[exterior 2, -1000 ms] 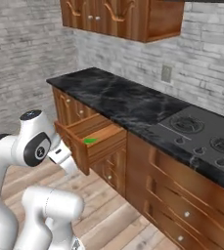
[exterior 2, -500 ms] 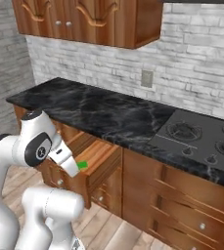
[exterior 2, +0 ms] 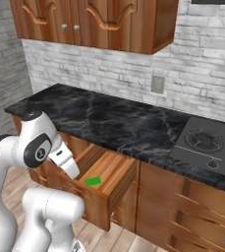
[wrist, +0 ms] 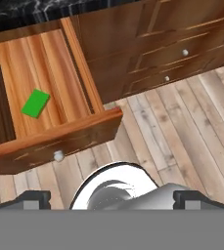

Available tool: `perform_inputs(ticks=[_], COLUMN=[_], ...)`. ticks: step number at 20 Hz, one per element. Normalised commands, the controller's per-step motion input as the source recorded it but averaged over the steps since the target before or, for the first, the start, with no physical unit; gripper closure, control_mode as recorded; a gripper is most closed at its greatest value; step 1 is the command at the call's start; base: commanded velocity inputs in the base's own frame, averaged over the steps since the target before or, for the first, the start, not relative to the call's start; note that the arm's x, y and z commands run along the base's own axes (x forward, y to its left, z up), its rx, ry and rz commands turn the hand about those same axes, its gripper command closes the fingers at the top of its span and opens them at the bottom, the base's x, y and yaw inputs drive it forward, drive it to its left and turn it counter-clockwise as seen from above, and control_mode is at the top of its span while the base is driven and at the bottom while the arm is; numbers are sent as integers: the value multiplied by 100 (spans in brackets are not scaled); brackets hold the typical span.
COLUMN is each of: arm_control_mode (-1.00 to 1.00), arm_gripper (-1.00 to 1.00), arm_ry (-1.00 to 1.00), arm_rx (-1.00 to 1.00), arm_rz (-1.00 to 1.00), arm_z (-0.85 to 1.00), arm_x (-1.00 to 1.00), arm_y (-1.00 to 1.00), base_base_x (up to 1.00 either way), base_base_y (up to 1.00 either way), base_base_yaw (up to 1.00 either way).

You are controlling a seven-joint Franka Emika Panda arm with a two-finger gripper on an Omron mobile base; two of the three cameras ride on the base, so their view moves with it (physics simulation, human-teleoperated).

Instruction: Restock the sink supplies by placing the sponge and soap dispenser on the counter and next to the sink. Make sure the soap dispenser is upright.

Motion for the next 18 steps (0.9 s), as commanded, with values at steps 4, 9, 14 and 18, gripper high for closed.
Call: perform_inputs(ticks=[4, 9, 14, 18], arm_control_mode=[100, 100, -100, -100], arm_gripper=[-100, -100, -100, -100], arm_ry=[0, 0, 8, 12], arm_rx=[0, 0, 0, 0], arm_rz=[0, 0, 7, -13], arm_z=[0, 0, -60, -61], arm_x=[0, 0, 48, 60], arm_y=[0, 0, 10, 52], base_base_x=[53, 24, 0, 0], base_base_y=[0, 3, 0, 0], base_base_yaw=[0, 1, 0, 0])
